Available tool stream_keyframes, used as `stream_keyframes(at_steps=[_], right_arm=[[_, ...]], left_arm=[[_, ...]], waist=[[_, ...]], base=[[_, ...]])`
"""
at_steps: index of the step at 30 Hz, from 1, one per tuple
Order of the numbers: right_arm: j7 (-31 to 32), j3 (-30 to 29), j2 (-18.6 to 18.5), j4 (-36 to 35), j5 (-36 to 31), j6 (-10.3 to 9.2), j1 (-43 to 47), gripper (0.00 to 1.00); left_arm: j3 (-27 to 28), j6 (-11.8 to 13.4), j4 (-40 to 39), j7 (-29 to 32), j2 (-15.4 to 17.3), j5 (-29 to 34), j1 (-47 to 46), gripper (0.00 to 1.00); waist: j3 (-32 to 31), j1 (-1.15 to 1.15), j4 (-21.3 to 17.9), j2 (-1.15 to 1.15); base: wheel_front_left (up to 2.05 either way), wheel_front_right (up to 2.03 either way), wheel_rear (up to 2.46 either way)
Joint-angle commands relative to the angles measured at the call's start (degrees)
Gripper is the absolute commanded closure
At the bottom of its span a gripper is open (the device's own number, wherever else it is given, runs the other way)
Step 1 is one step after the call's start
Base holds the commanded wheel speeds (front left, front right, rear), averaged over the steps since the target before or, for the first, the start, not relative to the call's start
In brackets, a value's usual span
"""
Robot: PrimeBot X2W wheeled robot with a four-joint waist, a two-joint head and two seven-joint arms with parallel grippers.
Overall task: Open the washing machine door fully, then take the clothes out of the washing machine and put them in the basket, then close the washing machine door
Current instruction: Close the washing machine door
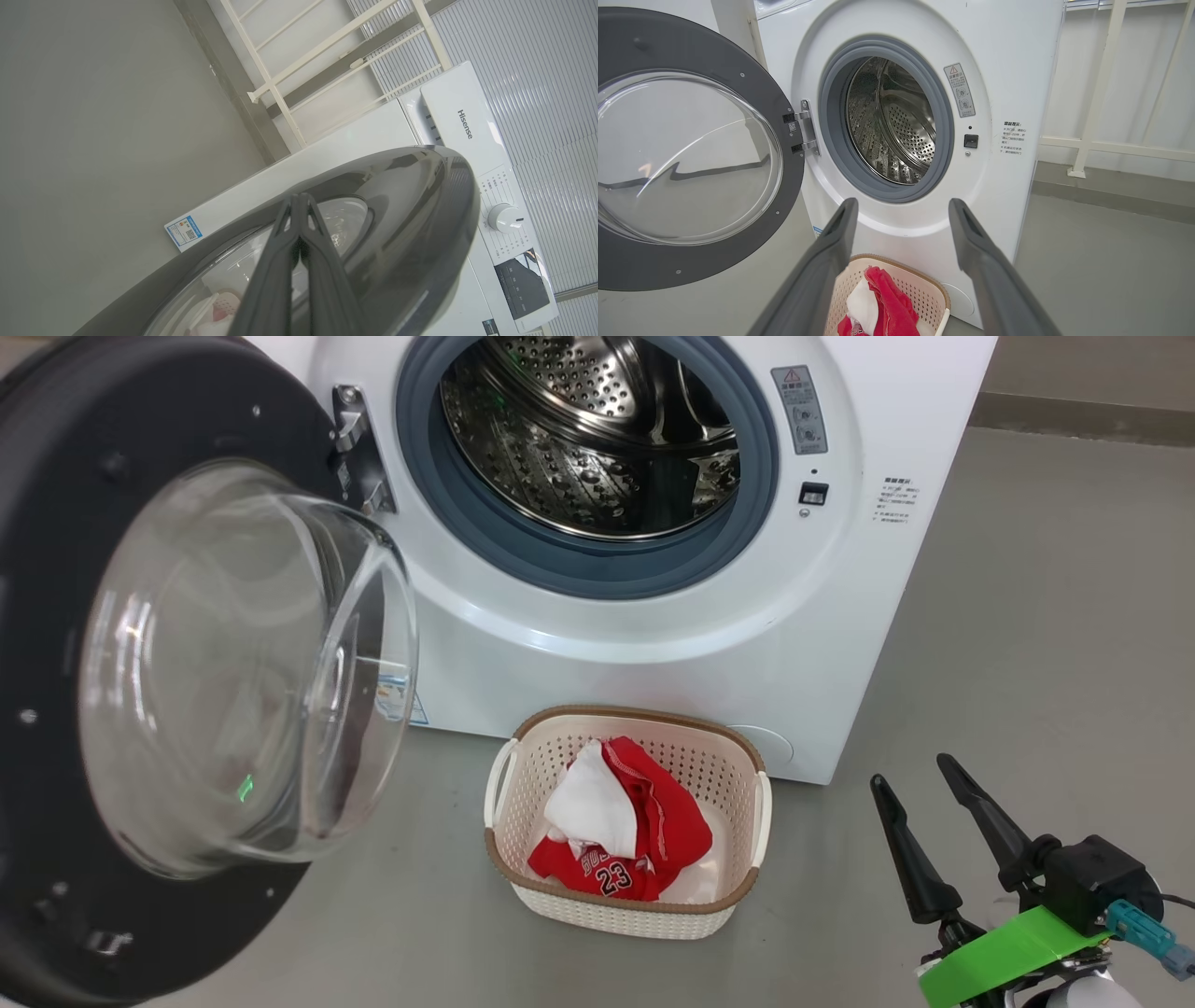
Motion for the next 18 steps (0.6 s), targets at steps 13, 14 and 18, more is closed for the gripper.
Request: stream_keyframes(at_steps=[13,14,18], right_arm=[[-0.37,0.88,-0.22,-0.97,0.34,0.37,-1.85,0.00],[-0.37,0.77,-0.19,-1.00,0.36,0.37,-1.91,0.00],[-0.37,0.51,-0.24,-0.98,0.49,0.37,-2.01,0.00]], left_arm=[[-1.97,4.28,-21.20,7.15,-7.49,-2.58,8.62,1.00],[-2.15,4.51,-22.48,7.48,-8.10,-2.79,9.03,1.00],[-3.07,5.16,-26.76,8.41,-10.00,-3.42,10.50,1.00]], waist=[[0.33,0.00,-1.24,0.00],[0.48,0.00,-1.39,0.00],[0.94,0.00,-2.06,0.00]], base=[[0.00,0.00,0.00],[0.00,0.00,0.00],[0.00,0.00,0.00]])
